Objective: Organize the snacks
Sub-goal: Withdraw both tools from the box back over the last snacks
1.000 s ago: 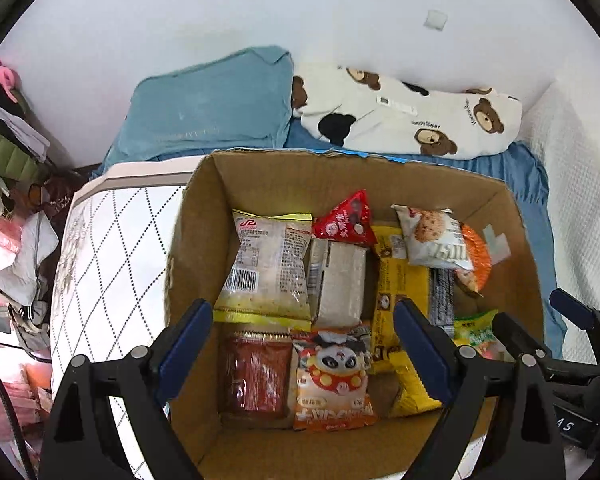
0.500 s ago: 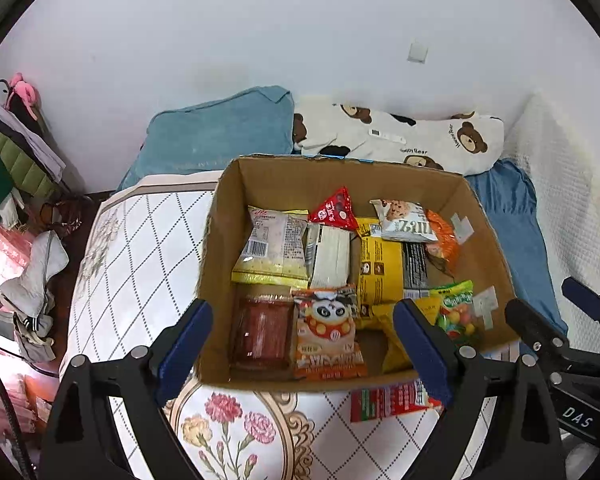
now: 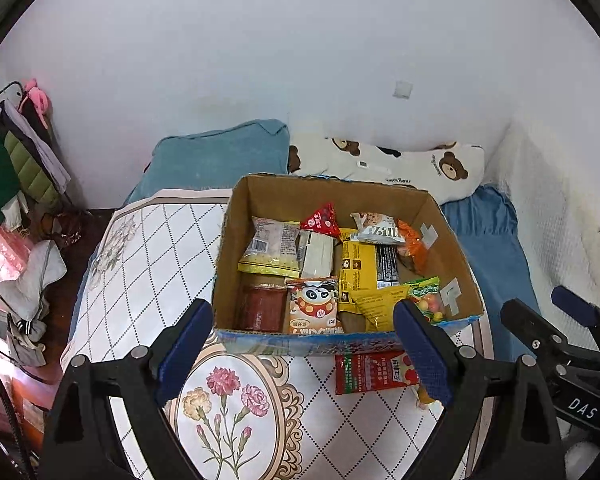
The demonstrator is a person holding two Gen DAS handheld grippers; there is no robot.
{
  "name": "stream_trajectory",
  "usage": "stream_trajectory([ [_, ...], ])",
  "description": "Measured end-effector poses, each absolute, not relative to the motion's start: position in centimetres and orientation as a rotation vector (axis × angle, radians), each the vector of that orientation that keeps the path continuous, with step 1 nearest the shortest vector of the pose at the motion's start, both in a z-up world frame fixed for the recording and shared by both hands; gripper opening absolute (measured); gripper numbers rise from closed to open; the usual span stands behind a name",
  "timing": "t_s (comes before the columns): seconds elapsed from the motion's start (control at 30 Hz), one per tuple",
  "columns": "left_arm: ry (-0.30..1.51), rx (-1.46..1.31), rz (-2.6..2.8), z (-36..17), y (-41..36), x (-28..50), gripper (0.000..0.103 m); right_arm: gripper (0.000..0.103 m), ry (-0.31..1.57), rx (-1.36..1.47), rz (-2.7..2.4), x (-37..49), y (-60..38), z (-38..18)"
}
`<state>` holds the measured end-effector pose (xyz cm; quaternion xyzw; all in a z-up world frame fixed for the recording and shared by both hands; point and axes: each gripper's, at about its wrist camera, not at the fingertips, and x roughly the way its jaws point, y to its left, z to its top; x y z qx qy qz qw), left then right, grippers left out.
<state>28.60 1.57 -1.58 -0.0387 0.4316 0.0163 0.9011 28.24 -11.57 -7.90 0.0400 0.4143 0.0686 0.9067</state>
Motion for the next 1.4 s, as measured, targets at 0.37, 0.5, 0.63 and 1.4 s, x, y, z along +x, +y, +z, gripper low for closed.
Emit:
stream_trajectory([
  [0.37,0.989,-0.017,0.051,-6.7,0.4,28.2,0.092,0.072,1.002,0.238,0.162,27.5,-15.1,-15.1],
  [0.5,1.072,0.055,0.048,-10.4,-0.8,28.3,0.092,0.072,1.104,0.303,0.121,27.7,-17.1,-20.7],
  [0.63,1.134,0.148,0.028,-13.7,-2.8,28.4,0.092,0.072,1.213,0.320,0.113,28.2,-17.4,-26.3],
  [1.4,1.325,0.066,0.118,-19.8,0.1,26.5,0.092,0.052,1.217,0.565,0.276,31.8,-18.2,-33.9],
])
